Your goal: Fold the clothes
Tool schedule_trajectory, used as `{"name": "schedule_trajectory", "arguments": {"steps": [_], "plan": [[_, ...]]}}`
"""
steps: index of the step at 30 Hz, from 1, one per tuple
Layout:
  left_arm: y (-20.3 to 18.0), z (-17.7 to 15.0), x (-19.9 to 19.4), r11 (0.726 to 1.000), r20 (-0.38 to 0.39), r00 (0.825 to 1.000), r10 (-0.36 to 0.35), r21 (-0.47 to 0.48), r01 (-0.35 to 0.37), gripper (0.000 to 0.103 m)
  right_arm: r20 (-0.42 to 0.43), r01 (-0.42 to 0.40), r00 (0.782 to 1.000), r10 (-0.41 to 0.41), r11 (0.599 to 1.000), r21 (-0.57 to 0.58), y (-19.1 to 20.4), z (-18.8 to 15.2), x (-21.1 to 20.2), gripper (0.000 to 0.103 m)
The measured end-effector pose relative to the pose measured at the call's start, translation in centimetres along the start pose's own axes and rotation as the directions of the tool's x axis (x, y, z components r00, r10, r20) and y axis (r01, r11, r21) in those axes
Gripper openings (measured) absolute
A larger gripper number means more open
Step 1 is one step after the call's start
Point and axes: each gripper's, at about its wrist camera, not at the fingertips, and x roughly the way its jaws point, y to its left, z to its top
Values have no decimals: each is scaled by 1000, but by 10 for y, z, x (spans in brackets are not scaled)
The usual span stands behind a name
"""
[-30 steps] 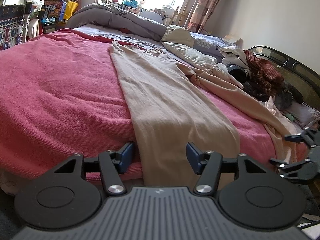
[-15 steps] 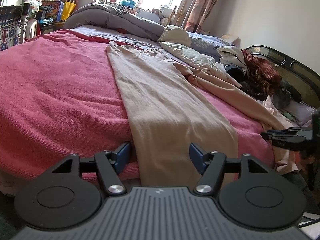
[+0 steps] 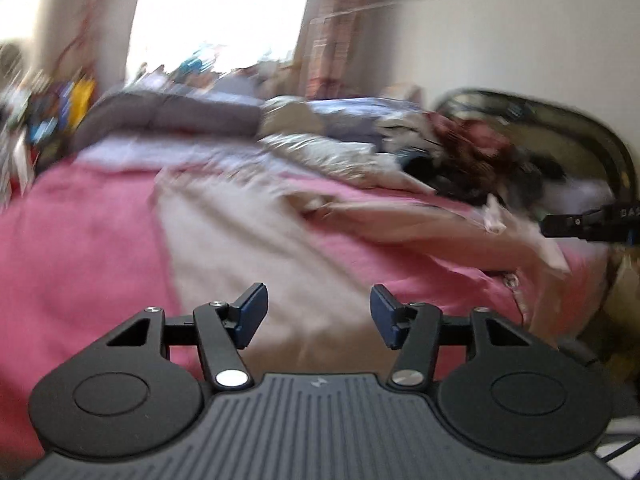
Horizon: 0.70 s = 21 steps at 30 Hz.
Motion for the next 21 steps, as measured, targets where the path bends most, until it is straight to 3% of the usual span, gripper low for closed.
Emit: {"name": "schedule_trajectory", "arguments": {"steps": [4,6,7,8,10,12,15,16,18,21], "plan": [[-40,7,31,973,-13,1000,-19,230,22,60,-225,-13,973,-46,967,-256,21,-26,26,11],[-51,13,47,976,-29,997,-75,202,79,60,-232,-59,973,-6,960,-273,27,-30,27,29],[-55,16,55,978,-37,993,-109,174,114,60,-207,-60,978,2,960,-273,27,-28,25,46],[-61,19,65,980,-49,991,-125,151,131,60,-170,-40,985,-6,963,-265,25,-23,24,56],[-75,24,88,982,-77,991,-105,148,115,60,-89,32,995,-54,973,-227,13,-4,24,57],[-97,22,117,969,-93,996,-9,244,32,60,-17,87,996,-92,977,-196,-4,23,31,58],[-113,8,155,956,-170,984,60,294,-8,59,63,129,991,-120,978,-162,-33,65,55,58],[-113,2,166,961,-205,977,67,276,-8,59,74,128,990,-118,979,-158,-44,80,71,58],[-106,-9,169,978,-178,983,46,210,-8,59,77,122,991,-112,981,-152,-64,107,113,58],[-95,-17,167,986,-153,988,2,168,24,59,0,98,995,-99,990,-100,-94,140,197,51]]}}
